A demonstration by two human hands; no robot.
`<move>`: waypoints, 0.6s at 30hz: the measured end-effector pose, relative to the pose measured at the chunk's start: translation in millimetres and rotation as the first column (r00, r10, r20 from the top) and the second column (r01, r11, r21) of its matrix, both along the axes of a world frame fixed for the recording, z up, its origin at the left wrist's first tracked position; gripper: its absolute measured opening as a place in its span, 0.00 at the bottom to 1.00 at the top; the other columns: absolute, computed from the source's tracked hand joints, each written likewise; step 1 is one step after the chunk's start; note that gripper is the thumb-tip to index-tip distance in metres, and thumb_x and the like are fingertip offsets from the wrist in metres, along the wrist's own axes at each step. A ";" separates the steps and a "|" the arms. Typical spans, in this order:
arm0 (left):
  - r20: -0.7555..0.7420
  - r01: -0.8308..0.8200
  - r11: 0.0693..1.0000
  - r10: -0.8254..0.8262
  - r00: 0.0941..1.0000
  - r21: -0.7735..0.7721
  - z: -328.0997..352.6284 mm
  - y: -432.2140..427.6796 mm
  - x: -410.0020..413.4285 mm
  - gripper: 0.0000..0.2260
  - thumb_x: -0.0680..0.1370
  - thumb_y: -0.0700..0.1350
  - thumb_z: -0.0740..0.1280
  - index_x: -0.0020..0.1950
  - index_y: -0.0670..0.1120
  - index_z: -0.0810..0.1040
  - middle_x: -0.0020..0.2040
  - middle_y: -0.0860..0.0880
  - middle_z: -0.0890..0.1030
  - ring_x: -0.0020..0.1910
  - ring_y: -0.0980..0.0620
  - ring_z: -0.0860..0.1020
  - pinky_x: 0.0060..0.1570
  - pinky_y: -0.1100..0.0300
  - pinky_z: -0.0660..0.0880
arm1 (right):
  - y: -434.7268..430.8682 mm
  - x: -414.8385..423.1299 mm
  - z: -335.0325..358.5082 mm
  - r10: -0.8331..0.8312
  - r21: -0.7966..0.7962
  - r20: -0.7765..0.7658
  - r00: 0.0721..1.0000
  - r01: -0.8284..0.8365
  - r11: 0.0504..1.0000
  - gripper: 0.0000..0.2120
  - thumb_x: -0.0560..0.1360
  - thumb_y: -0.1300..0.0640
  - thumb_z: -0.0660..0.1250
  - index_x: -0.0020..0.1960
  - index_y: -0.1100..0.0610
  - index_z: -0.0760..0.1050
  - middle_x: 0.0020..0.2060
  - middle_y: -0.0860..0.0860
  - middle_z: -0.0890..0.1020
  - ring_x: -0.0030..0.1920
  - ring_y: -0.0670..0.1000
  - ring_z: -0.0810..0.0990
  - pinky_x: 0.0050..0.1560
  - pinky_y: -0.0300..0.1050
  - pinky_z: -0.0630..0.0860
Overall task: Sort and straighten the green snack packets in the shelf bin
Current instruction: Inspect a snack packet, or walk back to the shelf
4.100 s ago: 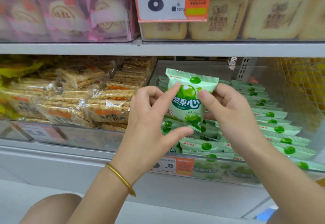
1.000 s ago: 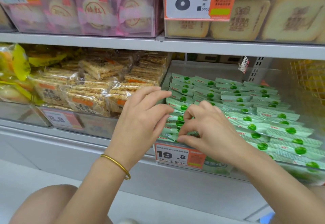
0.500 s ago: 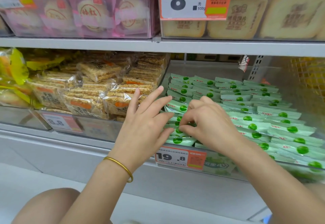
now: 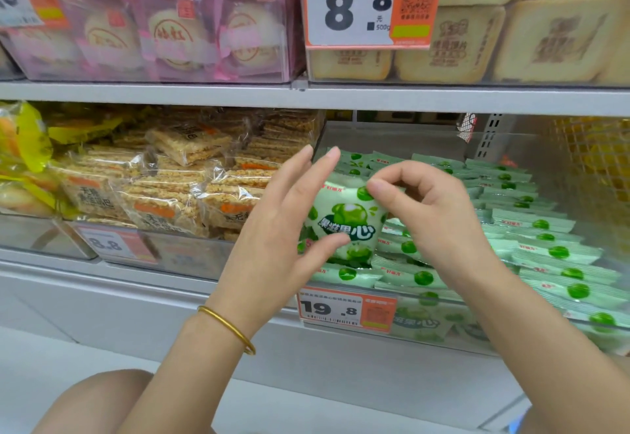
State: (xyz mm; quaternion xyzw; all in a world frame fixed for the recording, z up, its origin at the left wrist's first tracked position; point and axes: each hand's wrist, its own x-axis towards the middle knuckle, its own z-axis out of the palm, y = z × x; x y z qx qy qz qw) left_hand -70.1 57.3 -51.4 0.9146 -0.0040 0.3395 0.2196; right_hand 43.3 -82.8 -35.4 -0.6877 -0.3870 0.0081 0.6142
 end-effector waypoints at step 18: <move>0.101 0.377 0.530 -0.476 0.873 -0.760 6.0 -23.3 17.7 0.38 0.68 0.30 0.69 0.70 0.58 0.62 0.65 0.59 0.75 0.60 0.54 0.78 0.52 0.59 0.77 | -27.4 13.3 6.2 0.072 0.093 -0.253 0.965 -0.050 0.994 0.09 0.77 0.55 0.63 0.44 0.60 0.74 0.33 0.49 0.82 0.34 0.48 0.81 0.32 0.49 0.79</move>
